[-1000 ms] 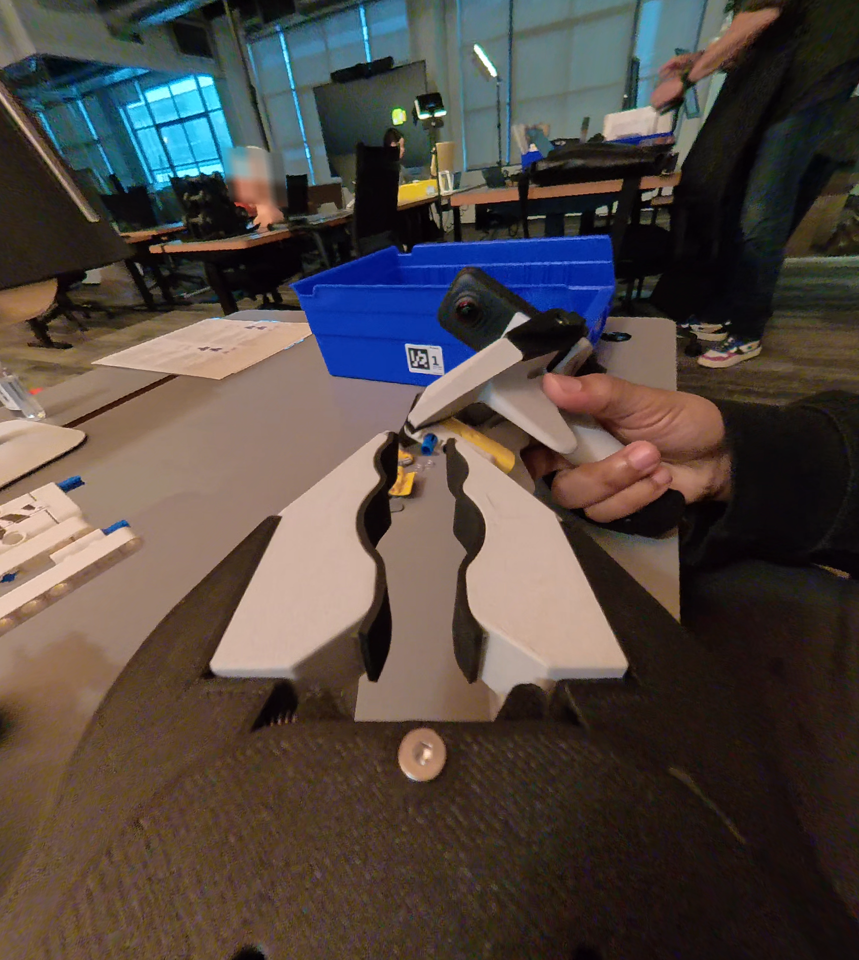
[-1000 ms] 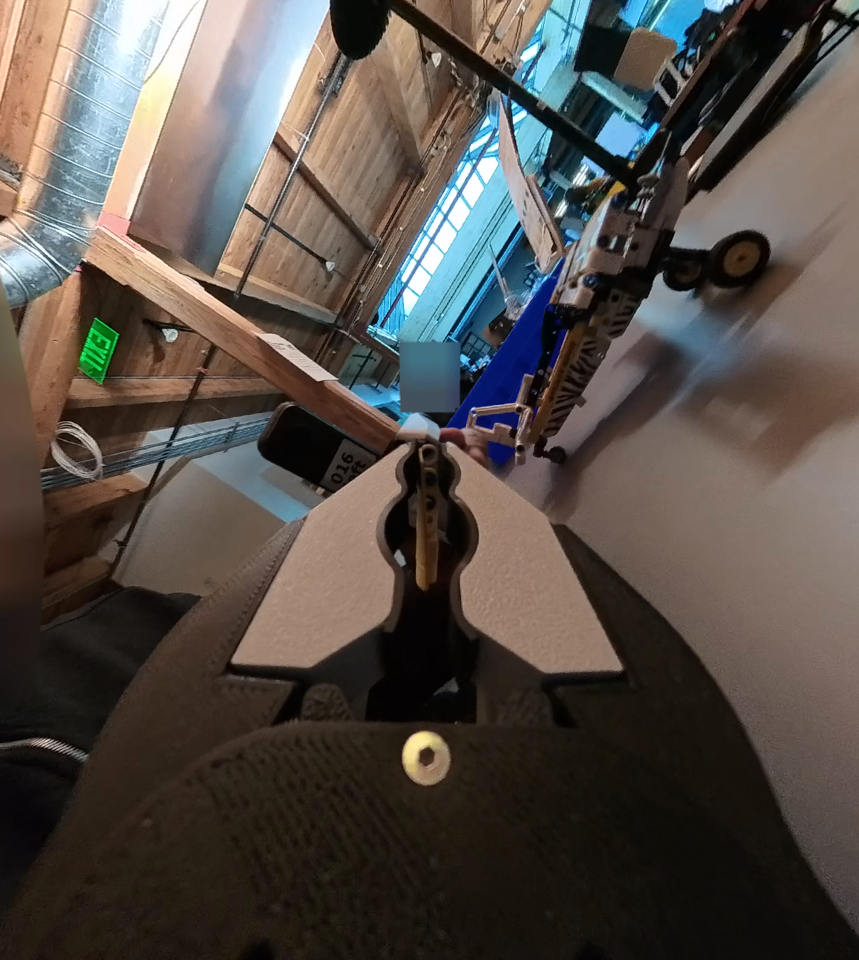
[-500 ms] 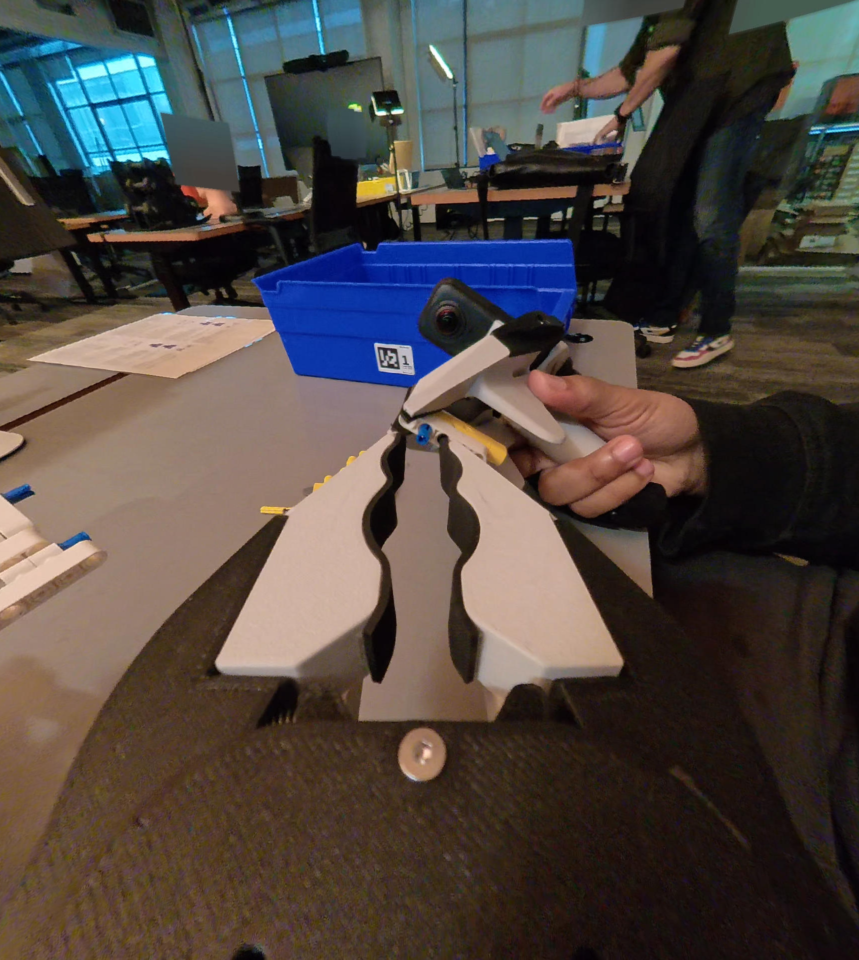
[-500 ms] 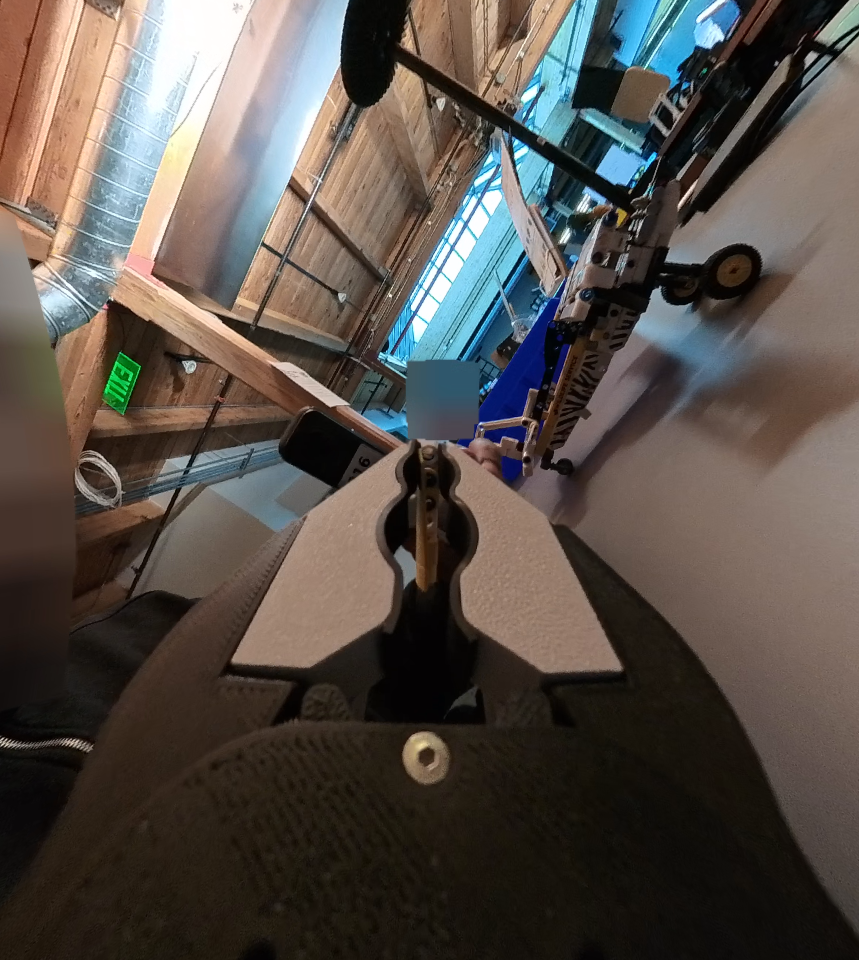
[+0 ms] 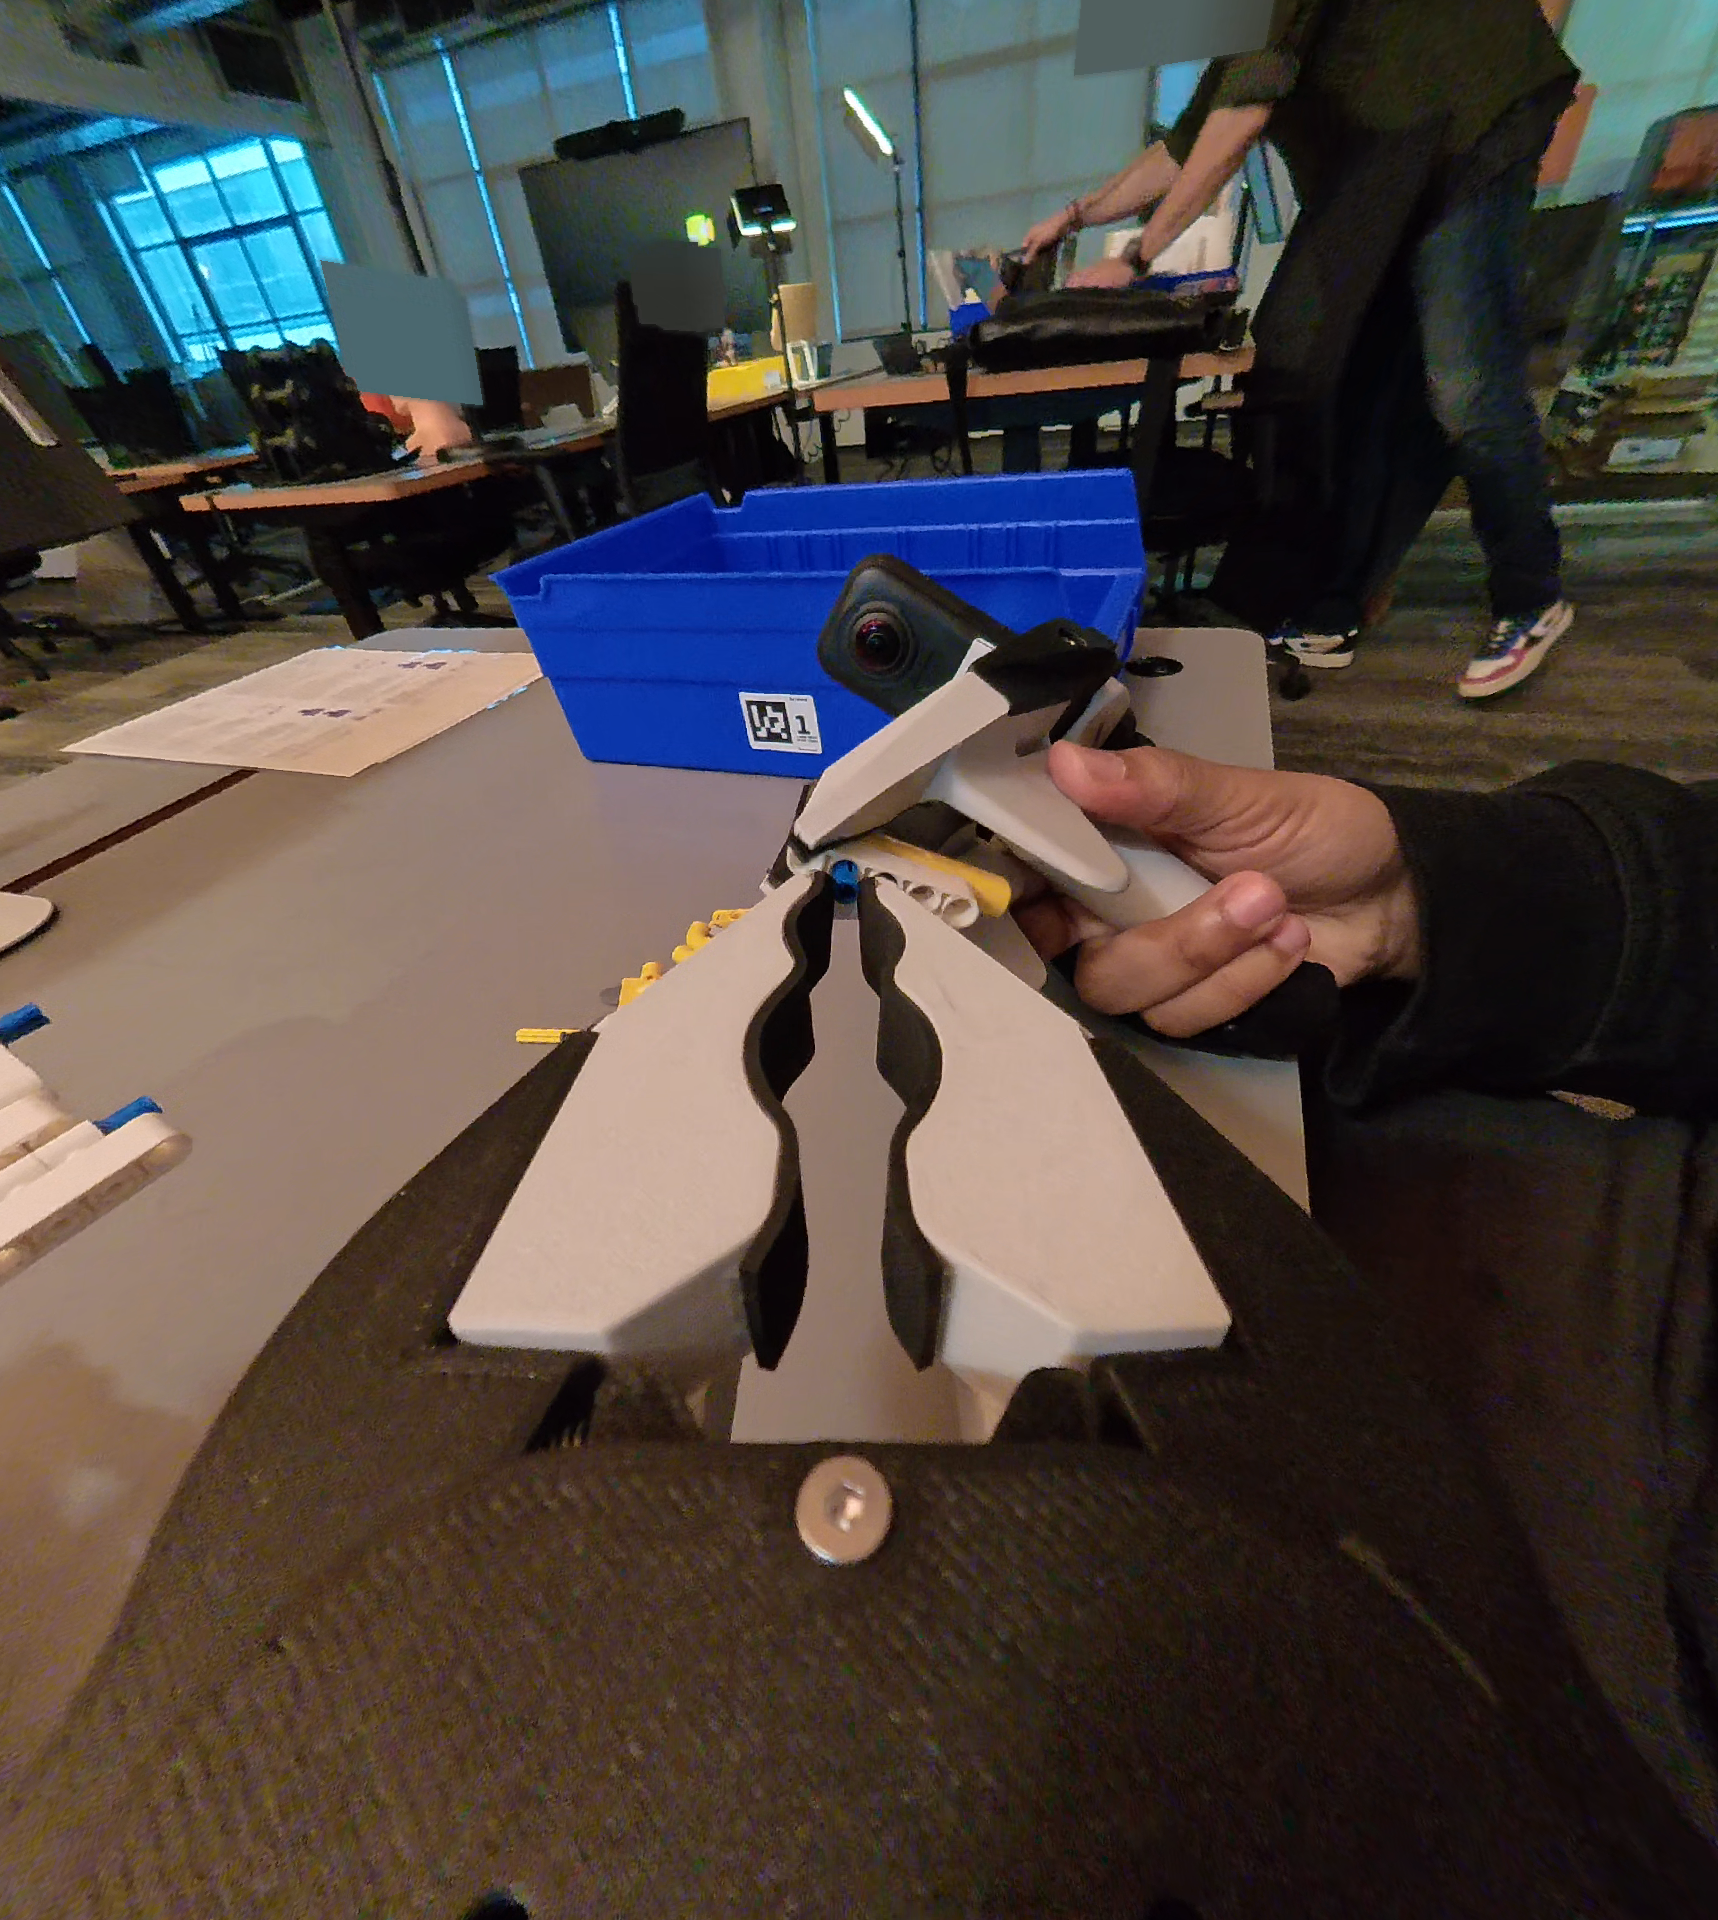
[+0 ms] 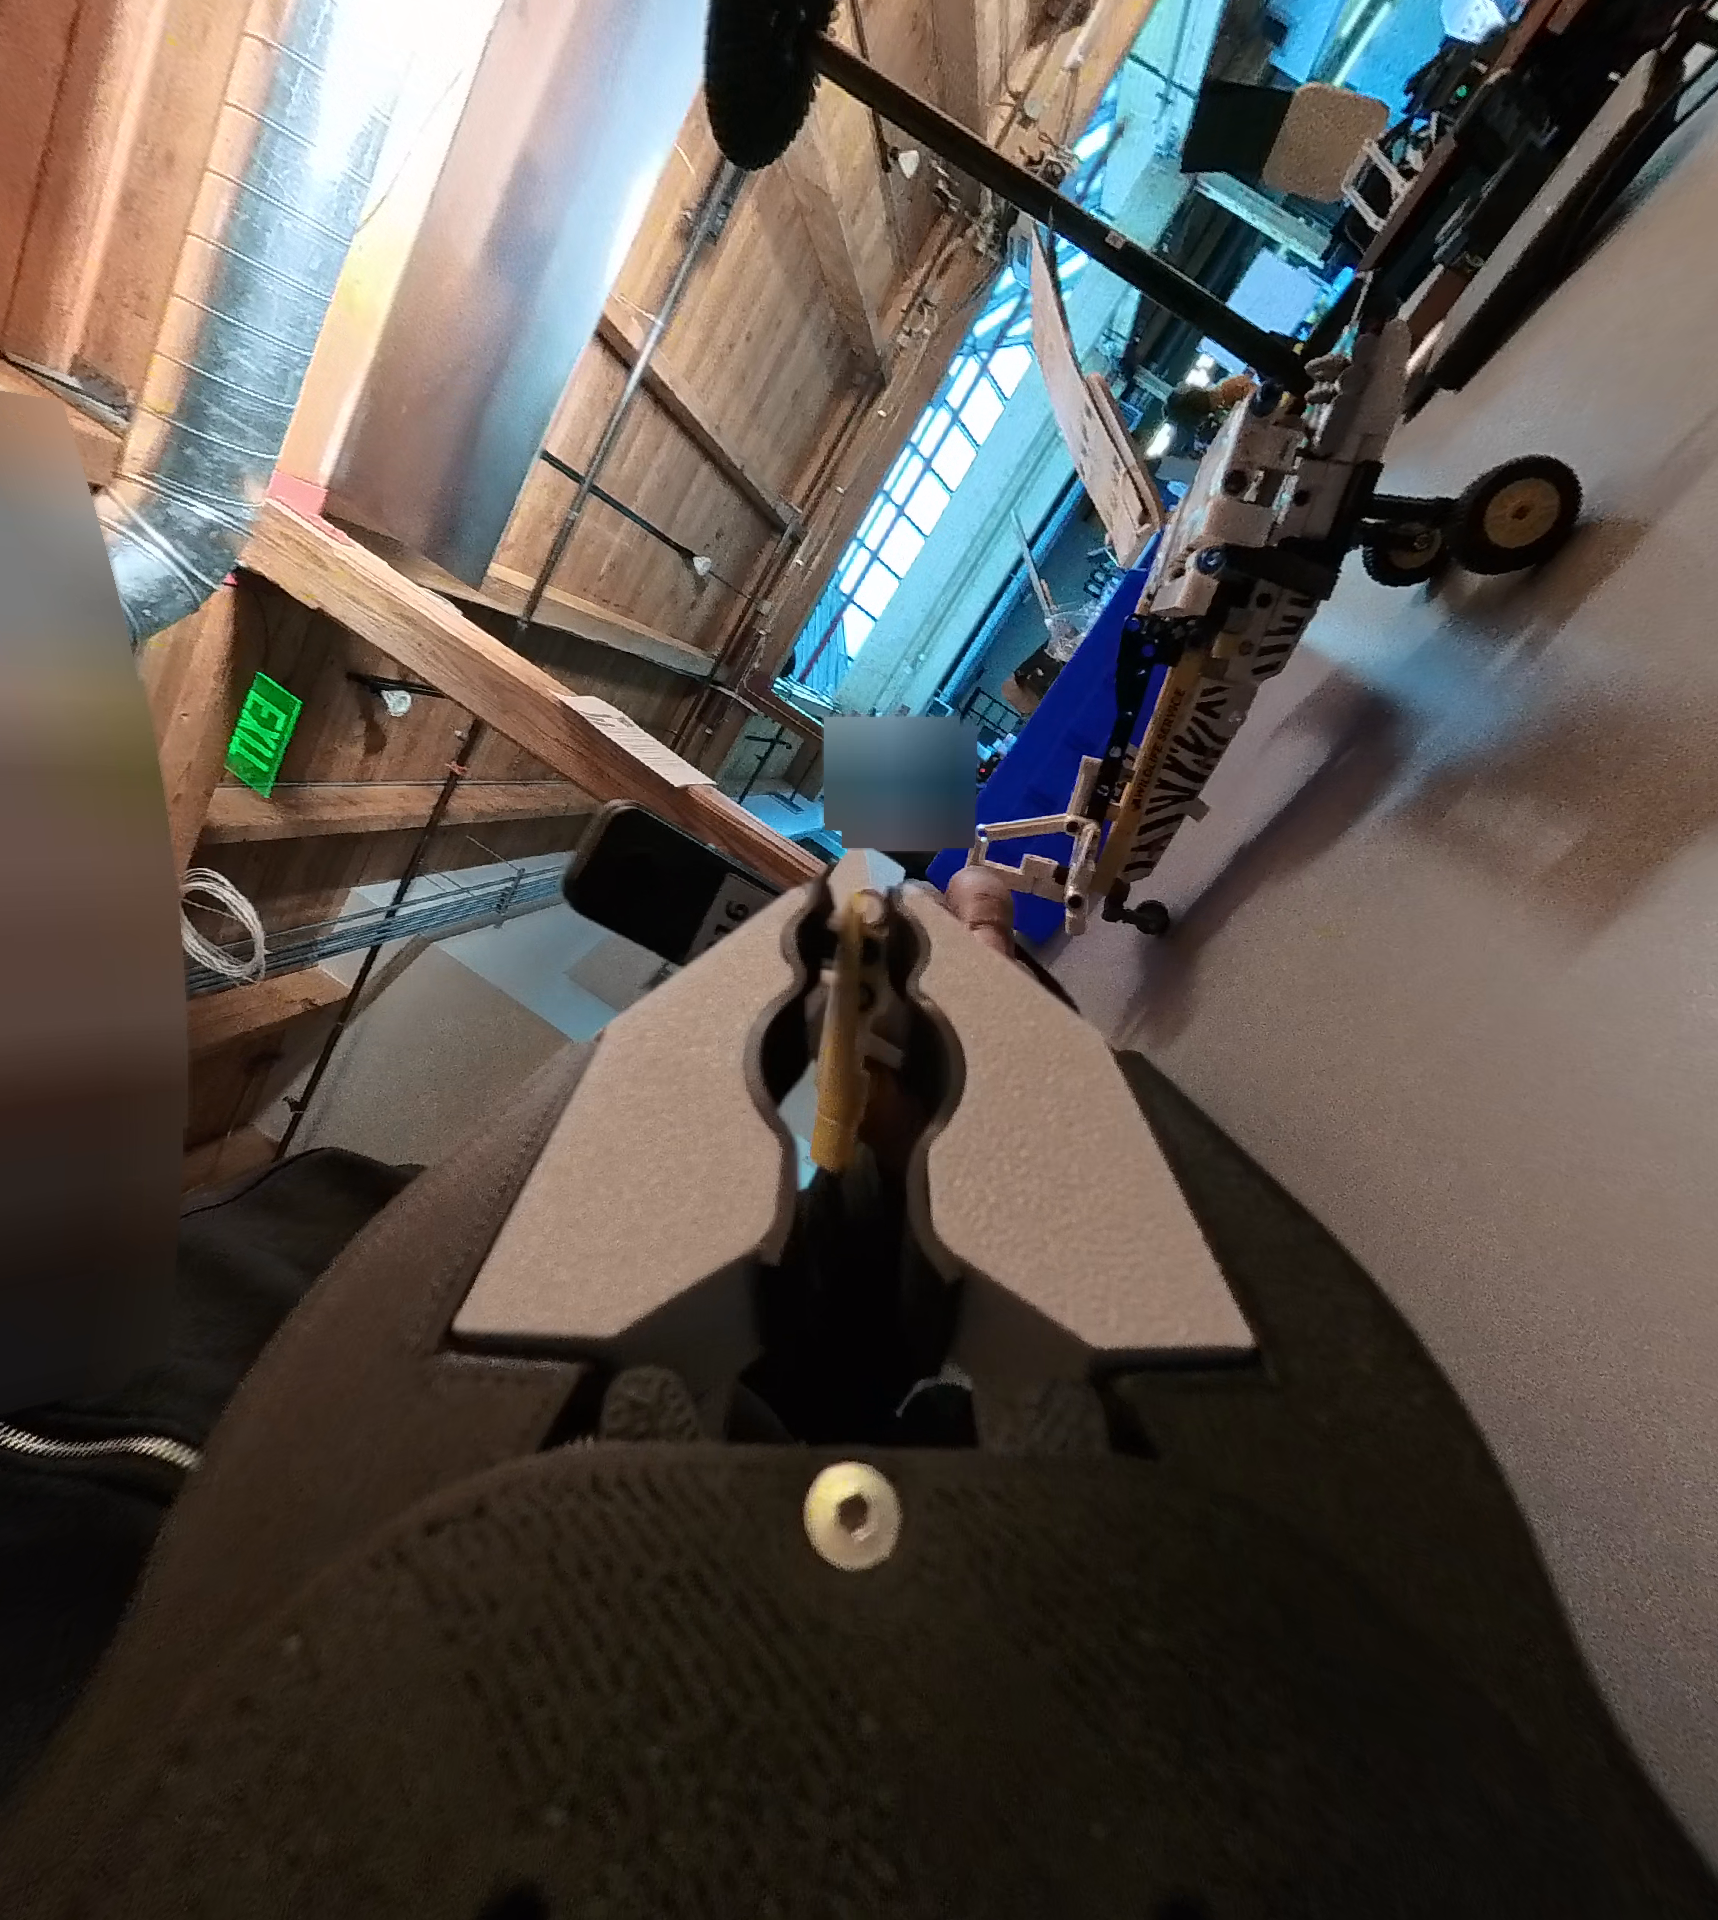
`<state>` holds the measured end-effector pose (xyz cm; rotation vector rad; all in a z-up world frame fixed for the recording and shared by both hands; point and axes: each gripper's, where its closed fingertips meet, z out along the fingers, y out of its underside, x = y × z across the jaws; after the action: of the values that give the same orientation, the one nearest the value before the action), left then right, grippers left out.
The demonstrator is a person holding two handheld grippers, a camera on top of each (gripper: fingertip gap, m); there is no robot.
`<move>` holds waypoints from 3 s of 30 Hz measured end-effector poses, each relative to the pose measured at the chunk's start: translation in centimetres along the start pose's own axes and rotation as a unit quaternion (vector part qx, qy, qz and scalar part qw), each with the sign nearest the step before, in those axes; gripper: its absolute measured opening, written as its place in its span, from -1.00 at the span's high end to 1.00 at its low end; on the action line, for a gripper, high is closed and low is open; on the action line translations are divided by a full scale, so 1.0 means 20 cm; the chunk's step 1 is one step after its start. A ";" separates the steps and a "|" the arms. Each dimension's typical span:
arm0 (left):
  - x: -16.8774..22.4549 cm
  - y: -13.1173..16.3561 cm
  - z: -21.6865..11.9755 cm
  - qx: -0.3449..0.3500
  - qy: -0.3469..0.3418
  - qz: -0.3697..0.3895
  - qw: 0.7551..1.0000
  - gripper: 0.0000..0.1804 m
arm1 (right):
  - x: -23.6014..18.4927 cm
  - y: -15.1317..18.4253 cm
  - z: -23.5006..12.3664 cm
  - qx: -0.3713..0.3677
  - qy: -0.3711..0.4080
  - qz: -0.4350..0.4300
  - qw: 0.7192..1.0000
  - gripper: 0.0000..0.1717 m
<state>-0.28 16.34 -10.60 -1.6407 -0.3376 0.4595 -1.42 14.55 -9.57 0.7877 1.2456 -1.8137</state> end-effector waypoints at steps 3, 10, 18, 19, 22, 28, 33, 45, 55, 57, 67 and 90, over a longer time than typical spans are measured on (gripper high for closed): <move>-0.01 -0.01 -0.01 0.012 0.000 -0.008 1.000 1.00 | -0.04 -0.04 -0.03 0.026 -0.024 -0.007 0.999 0.46; -0.03 -0.04 -0.04 0.032 0.003 -0.028 0.999 1.00 | -0.04 -0.04 -0.05 0.026 -0.015 -0.012 0.999 0.52; -0.01 -0.03 -0.03 0.030 0.003 -0.015 0.999 0.99 | -0.03 -0.02 -0.04 0.009 -0.010 -0.007 1.000 0.94; -0.01 -0.03 -0.03 0.030 0.005 -0.016 0.999 1.00 | -0.03 -0.02 -0.04 0.009 -0.010 -0.007 1.000 0.94; -0.01 -0.04 -0.03 0.031 0.003 -0.011 0.999 0.99 | -0.03 -0.01 -0.05 0.009 -0.010 -0.012 1.000 0.95; 0.00 -0.04 -0.03 0.031 -0.001 -0.001 1.000 0.98 | -0.03 -0.01 -0.04 0.005 -0.009 -0.009 1.000 0.95; 0.00 -0.04 -0.03 0.035 -0.002 -0.003 0.999 0.99 | -0.02 0.00 -0.04 0.002 0.000 -0.009 1.000 0.95; 0.00 -0.03 -0.01 0.018 0.010 -0.040 0.999 0.98 | -0.02 -0.03 -0.06 0.012 -0.002 -0.001 1.000 0.96; 0.00 -0.03 0.02 0.018 0.028 -0.092 0.995 0.98 | -0.02 -0.06 -0.08 0.039 -0.009 0.013 0.999 0.97; 0.00 -0.03 0.02 0.017 0.026 -0.090 0.995 0.98 | -0.02 -0.06 -0.09 0.044 -0.010 0.016 0.999 0.97; 0.00 -0.02 0.02 0.016 0.023 -0.090 0.996 0.98 | -0.02 -0.07 -0.09 0.058 -0.010 0.024 0.998 0.97; 0.06 -0.10 0.00 0.101 0.165 -0.314 0.930 0.94 | -0.12 0.00 -0.03 0.040 0.032 -0.193 0.980 0.96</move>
<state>0.84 17.15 -8.67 -1.2889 -0.5162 -0.2589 -0.19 15.65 -7.74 0.6860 1.4508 -2.1745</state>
